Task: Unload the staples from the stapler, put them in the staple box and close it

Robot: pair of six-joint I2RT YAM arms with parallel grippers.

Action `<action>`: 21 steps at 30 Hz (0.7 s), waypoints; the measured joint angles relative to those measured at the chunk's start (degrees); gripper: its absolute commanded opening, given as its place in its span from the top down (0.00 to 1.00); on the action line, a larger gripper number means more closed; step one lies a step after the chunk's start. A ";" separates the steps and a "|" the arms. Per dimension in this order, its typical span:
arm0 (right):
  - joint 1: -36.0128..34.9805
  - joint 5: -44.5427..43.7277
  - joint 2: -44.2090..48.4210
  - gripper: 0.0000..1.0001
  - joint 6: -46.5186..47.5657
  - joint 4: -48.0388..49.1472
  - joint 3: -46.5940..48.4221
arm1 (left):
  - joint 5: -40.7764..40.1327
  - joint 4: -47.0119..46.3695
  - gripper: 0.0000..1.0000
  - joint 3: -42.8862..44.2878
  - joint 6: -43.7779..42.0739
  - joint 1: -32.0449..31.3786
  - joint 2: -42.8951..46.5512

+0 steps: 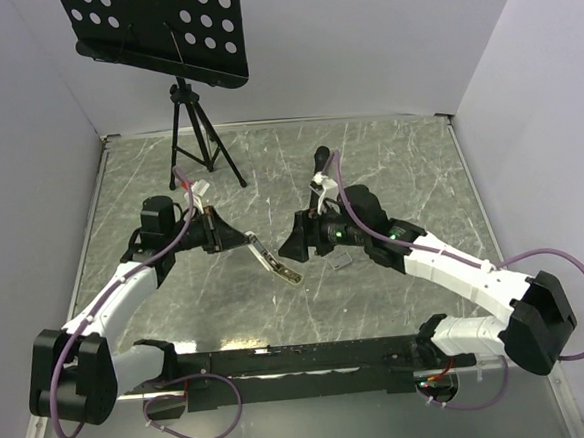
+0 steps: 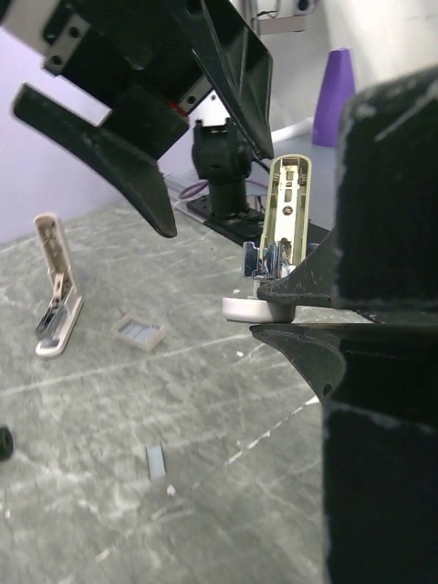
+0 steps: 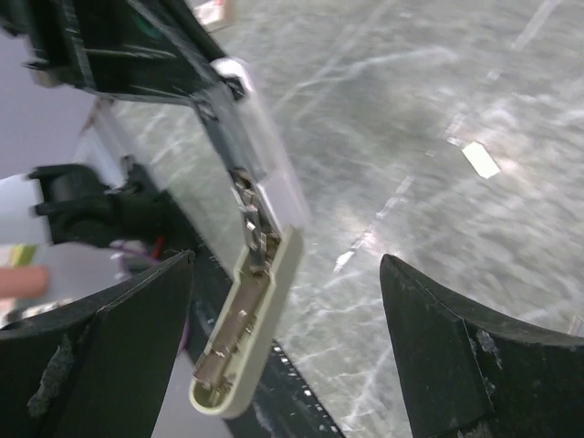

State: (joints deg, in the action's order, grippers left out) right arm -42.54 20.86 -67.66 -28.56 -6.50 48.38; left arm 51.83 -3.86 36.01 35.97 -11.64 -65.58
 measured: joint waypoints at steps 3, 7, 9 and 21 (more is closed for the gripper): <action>0.44 3.82 -1.57 0.09 0.31 0.07 1.68 | 0.76 -0.33 0.99 0.02 0.00 -0.66 0.55; 0.44 9.55 -5.09 0.09 0.04 1.36 2.73 | 1.53 -1.38 0.99 0.02 0.07 -0.87 1.01; 0.44 11.74 -6.51 0.09 -0.39 1.79 2.73 | 1.90 -1.99 0.99 0.00 0.13 -0.87 1.20; 0.44 17.22 -10.91 0.15 -3.04 6.86 2.47 | 2.36 -4.87 0.99 0.00 1.36 -0.87 2.05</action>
State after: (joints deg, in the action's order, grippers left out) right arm -42.11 38.09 -78.56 -31.59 0.36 50.85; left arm 54.19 -8.73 36.01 37.32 -12.51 -63.53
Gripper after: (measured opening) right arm 0.852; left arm 0.060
